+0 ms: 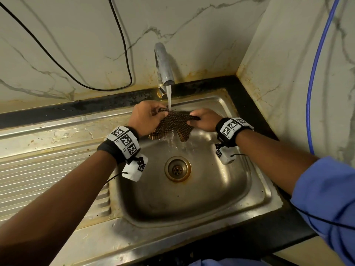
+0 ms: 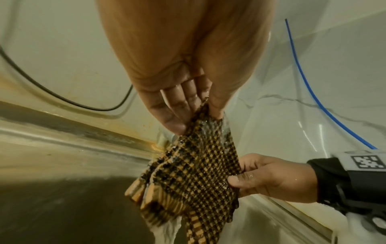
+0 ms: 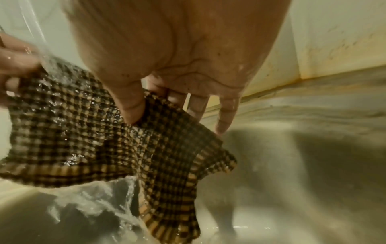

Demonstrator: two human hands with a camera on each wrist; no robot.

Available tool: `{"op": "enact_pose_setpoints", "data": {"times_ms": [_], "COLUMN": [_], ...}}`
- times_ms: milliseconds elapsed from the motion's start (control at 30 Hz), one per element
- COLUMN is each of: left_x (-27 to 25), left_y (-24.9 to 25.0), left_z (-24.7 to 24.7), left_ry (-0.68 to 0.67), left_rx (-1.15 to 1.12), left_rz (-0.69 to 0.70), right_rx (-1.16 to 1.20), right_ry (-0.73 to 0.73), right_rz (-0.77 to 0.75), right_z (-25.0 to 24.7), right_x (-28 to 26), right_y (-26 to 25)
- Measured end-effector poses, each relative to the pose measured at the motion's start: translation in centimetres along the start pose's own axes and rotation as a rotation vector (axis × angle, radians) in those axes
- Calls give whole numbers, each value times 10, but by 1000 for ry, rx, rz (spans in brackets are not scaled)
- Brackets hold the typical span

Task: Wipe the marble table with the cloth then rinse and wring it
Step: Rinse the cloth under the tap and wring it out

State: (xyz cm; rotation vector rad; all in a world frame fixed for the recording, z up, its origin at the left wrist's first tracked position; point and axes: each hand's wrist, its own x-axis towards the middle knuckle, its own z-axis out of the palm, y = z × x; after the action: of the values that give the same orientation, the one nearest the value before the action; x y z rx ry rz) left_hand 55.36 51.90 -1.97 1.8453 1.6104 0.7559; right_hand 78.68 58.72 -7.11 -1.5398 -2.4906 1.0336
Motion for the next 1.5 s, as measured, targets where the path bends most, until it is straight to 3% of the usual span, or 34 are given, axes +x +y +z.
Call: {"op": "enact_pose_setpoints", "data": {"times_ms": [133,400,600,800,1033,1133,1333,1500], "left_x": [-6,-24,-26,-14,3,3,5,3], "left_y": [-23,-45,-30,-12,-3,1,2,-4], "left_z": [-15,-14,0,11,8,13,27,33], "left_ry": [41,66,-40,-37,23,7,105,117], "left_rx": [-7,-19,105,233,141,74,20,50], "left_rz": [-140,-188,-96,-78,-116,-107,-139,-192], "right_rx": [19,-39,-39,14,171,45,31,187], "right_ry": [-16,31,203,245,224,129,206,225], "right_rz": [-118,-272,-272,-300,-208,-102,-53,-9], "right_z": [5,11,9,3,5,17,13,6], "right_x": [4,22,23,20,-2,-9,-9,-5], "right_y": [-29,-75,-87,-85,-58,-44,-47,-51]}}
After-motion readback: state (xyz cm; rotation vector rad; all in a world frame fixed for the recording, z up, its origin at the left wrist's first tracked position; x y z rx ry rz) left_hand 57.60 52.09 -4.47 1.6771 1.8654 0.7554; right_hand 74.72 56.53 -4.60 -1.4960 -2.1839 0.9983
